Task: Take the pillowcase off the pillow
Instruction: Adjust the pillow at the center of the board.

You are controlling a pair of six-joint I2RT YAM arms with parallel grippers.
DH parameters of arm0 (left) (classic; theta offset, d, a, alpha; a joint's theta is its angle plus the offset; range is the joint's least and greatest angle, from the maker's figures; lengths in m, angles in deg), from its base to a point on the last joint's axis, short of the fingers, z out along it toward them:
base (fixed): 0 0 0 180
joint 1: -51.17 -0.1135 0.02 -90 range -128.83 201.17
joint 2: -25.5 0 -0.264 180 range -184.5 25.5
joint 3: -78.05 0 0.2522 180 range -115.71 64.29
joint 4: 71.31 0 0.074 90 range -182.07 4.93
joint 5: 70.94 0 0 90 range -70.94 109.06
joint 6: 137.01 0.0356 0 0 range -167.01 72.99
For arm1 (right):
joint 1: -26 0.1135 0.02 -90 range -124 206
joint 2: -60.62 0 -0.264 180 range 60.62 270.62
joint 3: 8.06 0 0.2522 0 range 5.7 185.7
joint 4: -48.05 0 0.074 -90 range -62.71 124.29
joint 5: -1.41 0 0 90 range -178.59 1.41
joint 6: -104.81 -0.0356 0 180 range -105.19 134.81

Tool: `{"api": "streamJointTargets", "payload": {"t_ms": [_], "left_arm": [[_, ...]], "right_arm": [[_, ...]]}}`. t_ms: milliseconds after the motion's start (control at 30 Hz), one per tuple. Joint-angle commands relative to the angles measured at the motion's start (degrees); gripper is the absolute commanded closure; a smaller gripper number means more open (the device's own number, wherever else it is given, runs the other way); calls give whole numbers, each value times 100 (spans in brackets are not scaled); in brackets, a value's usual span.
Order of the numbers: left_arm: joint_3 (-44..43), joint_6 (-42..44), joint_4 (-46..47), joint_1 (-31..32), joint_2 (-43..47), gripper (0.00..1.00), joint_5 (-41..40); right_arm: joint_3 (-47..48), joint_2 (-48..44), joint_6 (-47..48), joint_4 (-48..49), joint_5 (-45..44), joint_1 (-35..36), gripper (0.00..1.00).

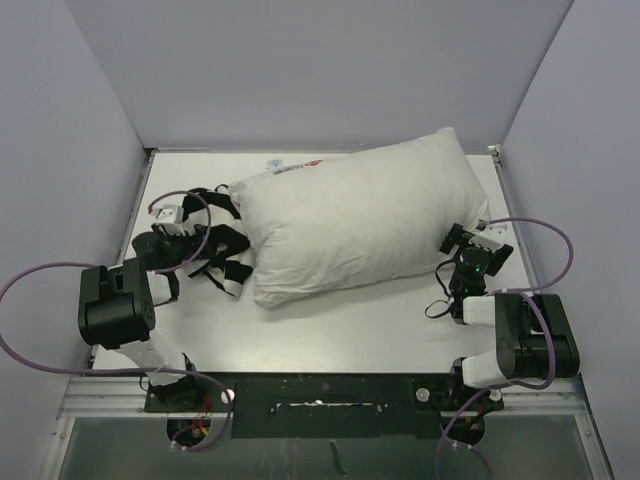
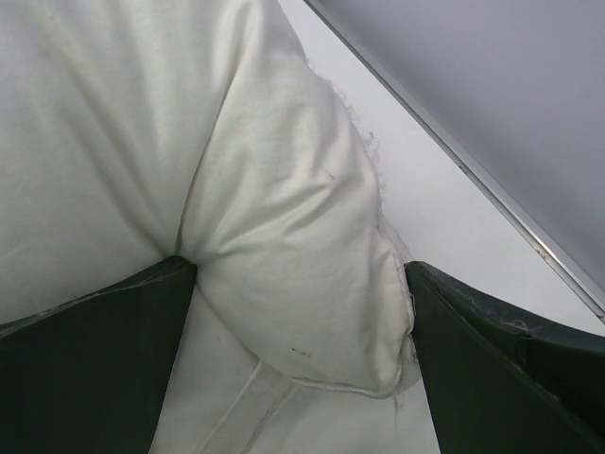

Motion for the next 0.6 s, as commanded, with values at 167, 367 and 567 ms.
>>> {"api": "streamJointTargets", "payload": {"t_ms": [167, 367, 567], "left_arm": [[-709, -283, -2078, -606, 1550, 2, 698], [685, 1, -395, -426, 1362, 2, 236], [1516, 324, 1944, 274, 581, 2, -486]], "right_arm": [[29, 312, 374, -82, 324, 187, 2], [-220, 391, 807, 561, 469, 481, 2], [-358, 1186, 1846, 1789, 544, 1234, 2]]}}
